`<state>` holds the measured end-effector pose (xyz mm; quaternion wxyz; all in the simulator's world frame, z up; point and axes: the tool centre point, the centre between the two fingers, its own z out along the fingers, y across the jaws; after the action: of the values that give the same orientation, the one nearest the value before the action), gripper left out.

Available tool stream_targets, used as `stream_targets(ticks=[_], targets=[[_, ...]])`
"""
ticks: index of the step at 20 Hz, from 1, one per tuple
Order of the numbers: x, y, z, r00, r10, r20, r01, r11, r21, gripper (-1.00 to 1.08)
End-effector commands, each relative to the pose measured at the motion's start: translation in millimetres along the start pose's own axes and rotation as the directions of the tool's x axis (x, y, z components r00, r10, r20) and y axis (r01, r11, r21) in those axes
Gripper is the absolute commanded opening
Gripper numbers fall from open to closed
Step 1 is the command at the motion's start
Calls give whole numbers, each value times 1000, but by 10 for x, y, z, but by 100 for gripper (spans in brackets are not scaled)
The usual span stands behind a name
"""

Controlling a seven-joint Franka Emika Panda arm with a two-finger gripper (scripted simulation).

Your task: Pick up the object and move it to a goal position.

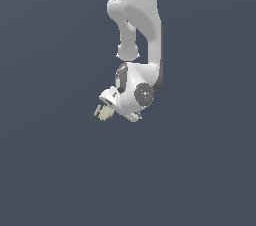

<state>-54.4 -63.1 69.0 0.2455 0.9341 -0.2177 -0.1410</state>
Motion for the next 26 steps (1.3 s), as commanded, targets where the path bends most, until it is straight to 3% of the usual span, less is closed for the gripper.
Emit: stream_targets(ticks=[1, 9, 10, 26], targets=[[-1, 3, 63, 1000, 1, 1, -1, 1000, -1, 28], [-9, 9, 276, 1000, 3, 1, -3, 1000, -3, 28], [-9, 9, 276, 1000, 3, 1, -3, 1000, -3, -100], [29, -20, 148, 999, 27, -17, -27, 1000, 6, -100]])
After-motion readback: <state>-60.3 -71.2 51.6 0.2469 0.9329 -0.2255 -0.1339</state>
